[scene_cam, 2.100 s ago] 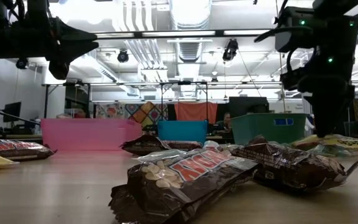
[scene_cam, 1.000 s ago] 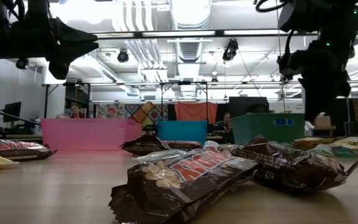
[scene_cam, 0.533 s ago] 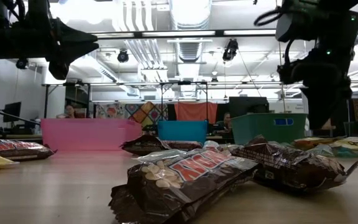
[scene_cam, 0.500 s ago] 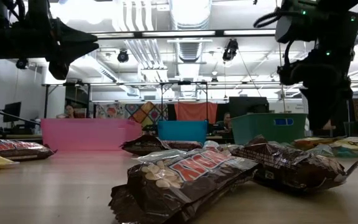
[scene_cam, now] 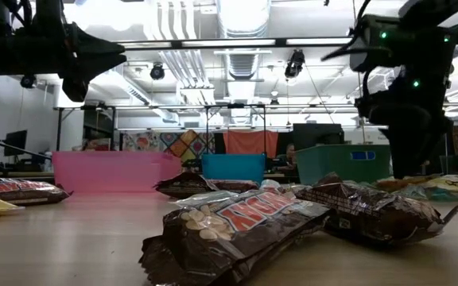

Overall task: Sort candy
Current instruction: Put the yellow candy into the blue bin

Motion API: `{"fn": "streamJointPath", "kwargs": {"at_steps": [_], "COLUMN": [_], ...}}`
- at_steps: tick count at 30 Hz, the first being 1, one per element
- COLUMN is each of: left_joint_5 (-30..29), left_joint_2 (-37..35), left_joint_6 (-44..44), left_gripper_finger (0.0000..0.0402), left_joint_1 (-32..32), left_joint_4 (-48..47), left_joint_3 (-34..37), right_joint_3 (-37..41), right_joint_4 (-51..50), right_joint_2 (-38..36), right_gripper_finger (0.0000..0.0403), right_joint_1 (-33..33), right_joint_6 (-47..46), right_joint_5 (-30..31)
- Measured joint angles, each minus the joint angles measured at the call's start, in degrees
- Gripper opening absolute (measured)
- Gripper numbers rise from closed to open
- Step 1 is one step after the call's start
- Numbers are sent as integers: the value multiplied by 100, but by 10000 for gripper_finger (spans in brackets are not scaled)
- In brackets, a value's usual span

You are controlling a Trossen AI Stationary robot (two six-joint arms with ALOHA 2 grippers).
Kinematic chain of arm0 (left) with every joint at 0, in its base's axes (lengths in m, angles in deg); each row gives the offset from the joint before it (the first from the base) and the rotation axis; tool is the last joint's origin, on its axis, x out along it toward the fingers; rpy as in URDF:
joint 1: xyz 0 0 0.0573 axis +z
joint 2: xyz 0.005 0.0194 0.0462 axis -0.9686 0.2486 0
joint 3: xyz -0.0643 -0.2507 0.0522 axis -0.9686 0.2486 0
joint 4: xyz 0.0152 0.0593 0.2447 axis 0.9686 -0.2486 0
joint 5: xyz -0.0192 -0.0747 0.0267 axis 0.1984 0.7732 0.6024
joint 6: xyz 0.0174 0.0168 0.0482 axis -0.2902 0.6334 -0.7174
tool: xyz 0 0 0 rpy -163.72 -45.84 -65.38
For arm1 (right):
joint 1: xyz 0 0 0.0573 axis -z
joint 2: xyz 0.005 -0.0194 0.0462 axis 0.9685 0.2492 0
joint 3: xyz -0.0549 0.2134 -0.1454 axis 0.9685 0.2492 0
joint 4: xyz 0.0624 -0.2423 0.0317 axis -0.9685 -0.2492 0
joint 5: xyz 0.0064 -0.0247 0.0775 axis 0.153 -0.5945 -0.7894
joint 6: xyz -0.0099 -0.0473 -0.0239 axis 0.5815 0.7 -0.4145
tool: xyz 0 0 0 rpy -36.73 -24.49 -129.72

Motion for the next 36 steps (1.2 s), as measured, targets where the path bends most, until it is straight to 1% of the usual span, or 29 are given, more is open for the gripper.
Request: {"fn": "streamJointPath", "kwargs": {"at_steps": [4, 7, 10, 15, 16, 17, 21, 25, 31, 36], "left_joint_5": [0, 0, 0, 0, 0, 0, 0, 0, 0, 0], "left_joint_2": [0, 0, 0, 0, 0, 0, 0, 0, 0, 0], "left_joint_6": [0, 0, 0, 0, 0, 0, 0, 0, 0, 0], "left_gripper_finger": [77, 77, 77, 77, 77, 77, 77, 77, 77, 77], "left_joint_1": [0, 0, 0, 0, 0, 0, 0, 0, 0, 0], "left_joint_4": [7, 9, 11, 10, 11, 9, 9, 9, 9, 7], "left_joint_3": [0, 0, 0, 0, 0, 0, 0, 0, 0, 0], "right_joint_3": [2, 2, 2, 0, 0, 0, 13, 13, -9, -13], "right_joint_4": [62, 82, 186, 197, 202, 211, 211, 162, 165, 190], "right_joint_2": [262, 428, 587, 696, 683, 649, 390, -44, -757, -1283], "right_gripper_finger": [210, 180, 134, 42, 26, 19, 12, 9, 8, 8], "right_joint_1": [-4, -4, -4, -4, -4, -4, -4, -4, -6, -6], "right_joint_6": [101, 110, 115, 204, 209, 209, 200, 206, 358, 551], "right_joint_5": [-23, -39, -21, 28, 28, 10, -132, -207, -557, -565]}}
